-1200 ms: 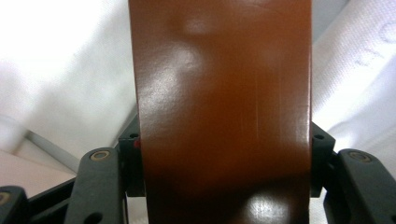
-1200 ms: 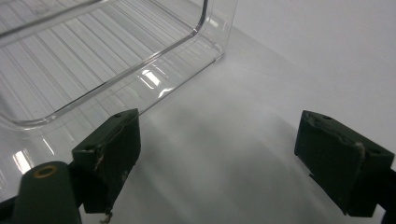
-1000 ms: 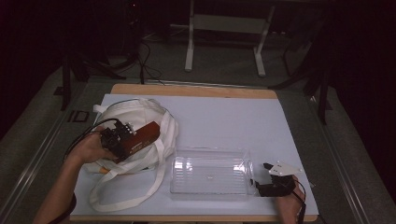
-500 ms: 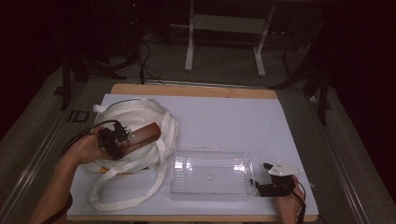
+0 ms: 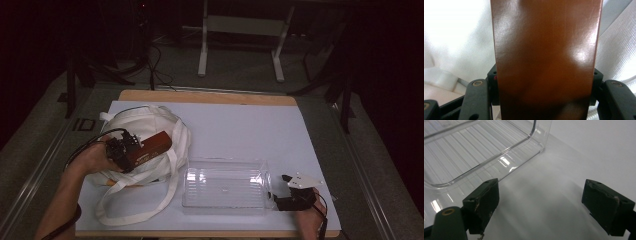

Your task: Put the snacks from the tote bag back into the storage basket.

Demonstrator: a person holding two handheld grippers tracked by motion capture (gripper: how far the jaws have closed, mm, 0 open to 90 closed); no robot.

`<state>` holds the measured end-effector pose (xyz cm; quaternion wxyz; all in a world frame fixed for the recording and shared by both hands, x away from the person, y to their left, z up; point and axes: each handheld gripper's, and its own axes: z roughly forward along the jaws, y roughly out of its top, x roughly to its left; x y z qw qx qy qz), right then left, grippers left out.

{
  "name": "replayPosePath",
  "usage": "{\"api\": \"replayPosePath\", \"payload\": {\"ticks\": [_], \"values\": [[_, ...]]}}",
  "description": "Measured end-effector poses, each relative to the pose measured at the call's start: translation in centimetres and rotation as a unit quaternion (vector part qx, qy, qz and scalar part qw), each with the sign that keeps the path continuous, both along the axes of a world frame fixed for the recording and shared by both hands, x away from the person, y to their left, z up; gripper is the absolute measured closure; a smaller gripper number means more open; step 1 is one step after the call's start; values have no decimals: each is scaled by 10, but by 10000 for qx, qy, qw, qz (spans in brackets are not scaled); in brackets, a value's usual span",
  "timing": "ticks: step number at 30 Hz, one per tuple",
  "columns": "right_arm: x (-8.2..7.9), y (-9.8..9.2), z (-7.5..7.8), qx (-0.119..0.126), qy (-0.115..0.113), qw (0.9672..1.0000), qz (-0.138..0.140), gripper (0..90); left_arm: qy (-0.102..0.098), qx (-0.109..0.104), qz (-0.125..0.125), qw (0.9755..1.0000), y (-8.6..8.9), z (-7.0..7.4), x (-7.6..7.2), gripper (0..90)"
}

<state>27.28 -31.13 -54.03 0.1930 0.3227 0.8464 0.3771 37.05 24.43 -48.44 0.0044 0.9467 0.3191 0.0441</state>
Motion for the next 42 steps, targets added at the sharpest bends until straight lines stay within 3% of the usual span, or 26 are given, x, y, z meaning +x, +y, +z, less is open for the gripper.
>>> {"api": "replayPosePath", "payload": {"ticks": [5, 12, 18, 26, 34, 42], "values": [[0, 0, 0, -2, -2, 10000, 1, 144, -30, 18, -91, 10000, -1, 1, -1, 417], [0, 0, 0, -3, -6, 10000, 5, 144, -279, 170, -268, 9991, -3, 6, -5, 440], [0, 0, 0, -6, -11, 10000, 6, 144, -289, 94, -233, 9993, -1, 10, -6, 443], [0, 0, 0, -15, -14, 10000, 8, 144, -364, 176, -252, 9989, -1, 17, -6, 445], [0, 0, 0, -14, -16, 10000, 9, 144, -489, -116, -189, 9986, 7, 33, -9, 445], [0, 0, 0, -27, -19, 10000, 7, 144, -635, -474, -191, 9967, 15, 46, -17, 445]]}}
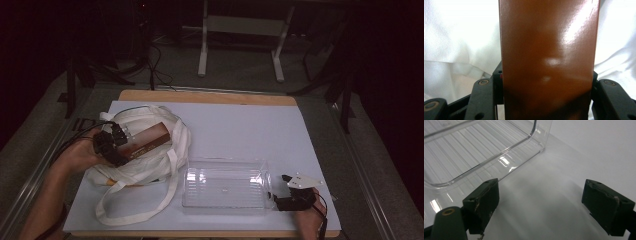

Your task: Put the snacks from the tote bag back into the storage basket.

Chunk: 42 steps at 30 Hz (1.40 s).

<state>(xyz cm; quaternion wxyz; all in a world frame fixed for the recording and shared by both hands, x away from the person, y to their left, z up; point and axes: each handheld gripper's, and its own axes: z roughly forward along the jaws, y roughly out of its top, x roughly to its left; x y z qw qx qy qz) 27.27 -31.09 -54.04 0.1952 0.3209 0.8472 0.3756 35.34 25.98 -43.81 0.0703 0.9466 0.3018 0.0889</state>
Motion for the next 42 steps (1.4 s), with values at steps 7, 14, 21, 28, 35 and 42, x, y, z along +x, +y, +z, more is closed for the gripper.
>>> {"api": "replayPosePath", "payload": {"ticks": [7, 14, 21, 28, 35, 42], "values": [[0, 0, 0, -15, 3, 10000, -6, 144, -47, -242, -59, 9997, 7, 11, -7, 444], [0, 1, 0, -22, 2, 10000, -4, 144, -125, -444, -202, 9987, 6, 23, -12, 444], [0, 1, 0, -16, 3, 10000, -5, 144, -163, -511, -406, 9977, 2, 35, -17, 444], [0, 0, 0, -11, -9, 10000, -2, 144, -132, -564, -586, 9966, -4, 42, -21, 444], [0, 0, 0, -19, -14, 10000, 0, 144, -137, -479, -782, 9957, -11, 48, -26, 443], [0, 0, 0, -14, -12, 10000, 1, 144, -142, -492, -928, 9944, -18, 54, -30, 443]]}}
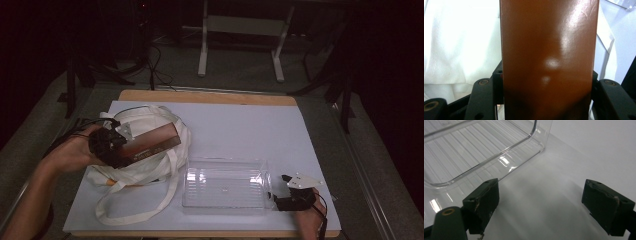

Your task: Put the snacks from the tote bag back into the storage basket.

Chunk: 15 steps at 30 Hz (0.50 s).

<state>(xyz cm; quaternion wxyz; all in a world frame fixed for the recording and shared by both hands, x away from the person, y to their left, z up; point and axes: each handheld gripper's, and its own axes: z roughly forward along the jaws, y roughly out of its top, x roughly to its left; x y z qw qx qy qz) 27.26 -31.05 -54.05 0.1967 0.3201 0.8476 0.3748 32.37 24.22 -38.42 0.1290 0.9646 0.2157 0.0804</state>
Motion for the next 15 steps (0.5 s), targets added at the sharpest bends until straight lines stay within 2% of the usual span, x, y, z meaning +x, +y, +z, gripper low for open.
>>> {"api": "replayPosePath", "payload": {"ticks": [5, 9, 15], "values": [[0, 0, 0, 6, -2, 10000, 1, 144, 17, 11, -111, 9999, -5, 3, -3, 443], [0, 0, 0, -2, 0, 10000, 4, 144, -51, 95, -213, 9997, -11, 7, -6, 442], [0, 0, 0, -7, 4, 10000, 4, 144, -104, -31, -356, 9993, -15, 15, -12, 443]]}}
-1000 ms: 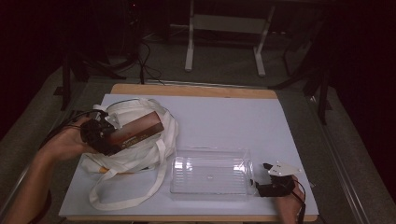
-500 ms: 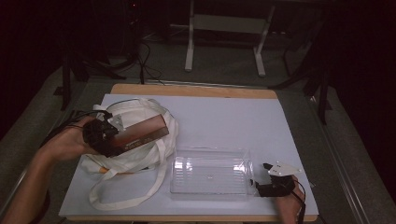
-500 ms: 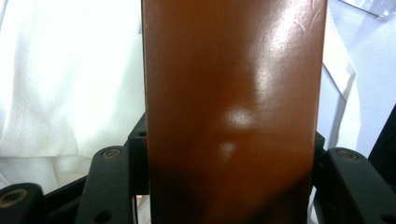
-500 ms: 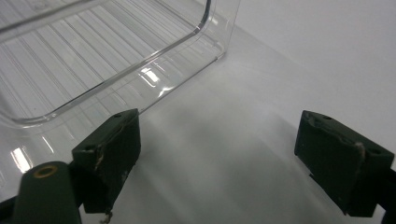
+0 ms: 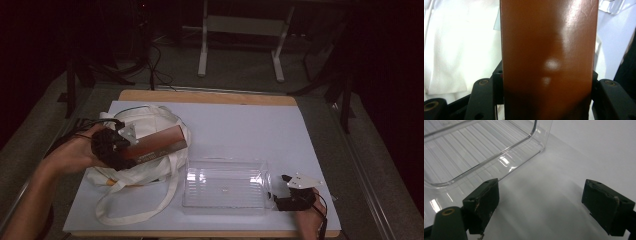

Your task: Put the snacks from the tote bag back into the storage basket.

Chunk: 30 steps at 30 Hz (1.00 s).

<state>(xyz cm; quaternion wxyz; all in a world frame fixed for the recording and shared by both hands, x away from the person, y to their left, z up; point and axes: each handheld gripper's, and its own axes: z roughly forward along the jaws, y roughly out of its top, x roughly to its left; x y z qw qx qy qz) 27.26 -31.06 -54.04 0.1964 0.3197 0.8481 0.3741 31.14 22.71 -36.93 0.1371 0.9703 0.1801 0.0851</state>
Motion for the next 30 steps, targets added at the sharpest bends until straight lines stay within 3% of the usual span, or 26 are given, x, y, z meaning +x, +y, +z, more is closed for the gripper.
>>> {"api": "replayPosePath", "payload": {"ticks": [12, 15, 17, 21, 30], "values": [[0, 0, 0, 5, 4, 10000, -6, 144, 101, 216, -381, 9990, -22, 4, -8, 443], [0, 0, 0, 10, 1, 10000, -4, 144, 41, 278, -478, 9985, -28, 6, -11, 444], [0, 0, 0, 17, 2, 10000, -3, 144, -37, 282, -511, 9983, -31, 7, -12, 444], [0, 0, 0, 19, 1, 10000, -1, 144, -28, 179, -597, 9980, -34, 7, -16, 444], [0, 0, 0, 3, 13, 10000, -3, 144, 12, 161, -833, 9964, -49, 8, -19, 444]]}}
